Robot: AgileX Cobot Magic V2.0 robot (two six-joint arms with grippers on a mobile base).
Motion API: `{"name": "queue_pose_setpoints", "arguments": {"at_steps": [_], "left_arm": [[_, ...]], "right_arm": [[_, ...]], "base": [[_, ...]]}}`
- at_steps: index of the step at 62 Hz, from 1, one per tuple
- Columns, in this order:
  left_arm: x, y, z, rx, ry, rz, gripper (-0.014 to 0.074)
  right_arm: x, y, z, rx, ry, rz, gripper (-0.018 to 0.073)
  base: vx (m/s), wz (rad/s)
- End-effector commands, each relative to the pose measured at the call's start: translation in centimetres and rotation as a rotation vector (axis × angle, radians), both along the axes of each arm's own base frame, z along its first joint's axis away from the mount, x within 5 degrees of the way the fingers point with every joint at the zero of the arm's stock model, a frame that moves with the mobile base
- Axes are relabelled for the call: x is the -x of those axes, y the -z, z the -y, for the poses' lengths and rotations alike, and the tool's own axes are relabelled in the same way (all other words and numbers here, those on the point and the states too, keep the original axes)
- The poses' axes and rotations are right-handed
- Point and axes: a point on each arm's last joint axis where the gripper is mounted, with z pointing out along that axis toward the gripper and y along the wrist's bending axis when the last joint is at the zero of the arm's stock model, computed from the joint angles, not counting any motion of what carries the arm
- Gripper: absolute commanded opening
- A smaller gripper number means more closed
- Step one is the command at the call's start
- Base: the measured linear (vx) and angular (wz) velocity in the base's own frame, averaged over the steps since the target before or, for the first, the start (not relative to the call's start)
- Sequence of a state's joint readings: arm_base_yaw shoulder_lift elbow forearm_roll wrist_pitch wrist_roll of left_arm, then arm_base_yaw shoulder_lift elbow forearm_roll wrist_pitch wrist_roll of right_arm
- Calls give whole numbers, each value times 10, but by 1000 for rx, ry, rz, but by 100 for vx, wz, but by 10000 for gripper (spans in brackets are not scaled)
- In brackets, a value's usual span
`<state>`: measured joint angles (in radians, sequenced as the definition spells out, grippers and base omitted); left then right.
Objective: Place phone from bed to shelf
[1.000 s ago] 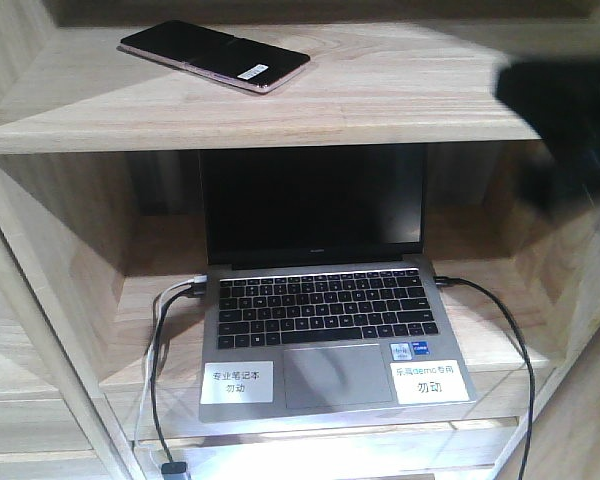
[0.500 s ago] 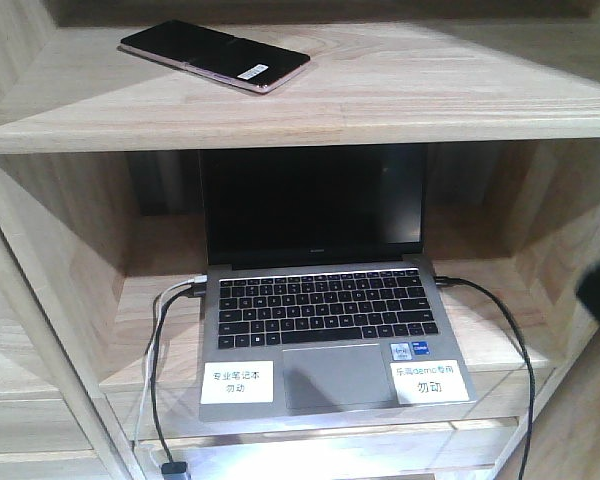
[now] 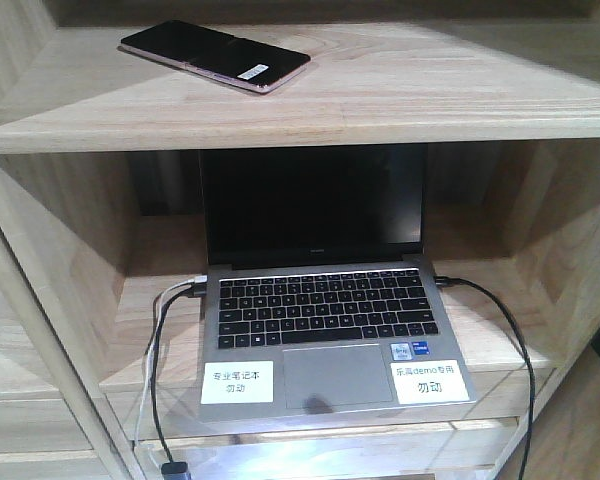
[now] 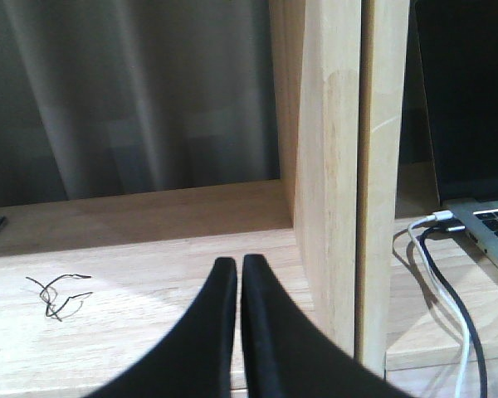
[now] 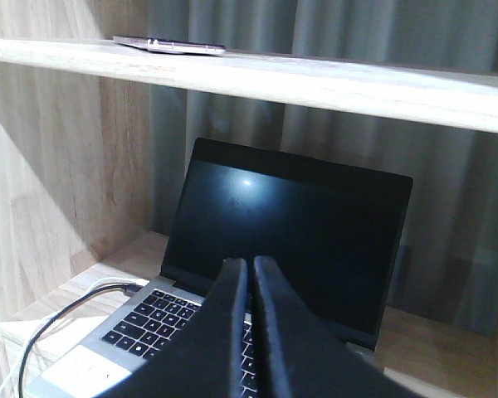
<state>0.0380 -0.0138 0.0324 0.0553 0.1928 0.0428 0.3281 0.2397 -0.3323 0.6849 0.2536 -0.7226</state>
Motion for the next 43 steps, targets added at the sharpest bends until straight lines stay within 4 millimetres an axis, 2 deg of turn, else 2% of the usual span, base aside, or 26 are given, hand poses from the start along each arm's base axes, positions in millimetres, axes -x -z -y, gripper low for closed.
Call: {"name": "queue_pose_setpoints", "arguments": {"at_steps": [1,43], "left_arm": [[1,-16,0,4,4,108,1],[1,-16,0,4,4,108,1]], "right_arm": [[-1,-12,3,-36,33,51,-3],[-2,-12,5,0,62,67,-3]], "base": [[0,0],[0,0]]}}
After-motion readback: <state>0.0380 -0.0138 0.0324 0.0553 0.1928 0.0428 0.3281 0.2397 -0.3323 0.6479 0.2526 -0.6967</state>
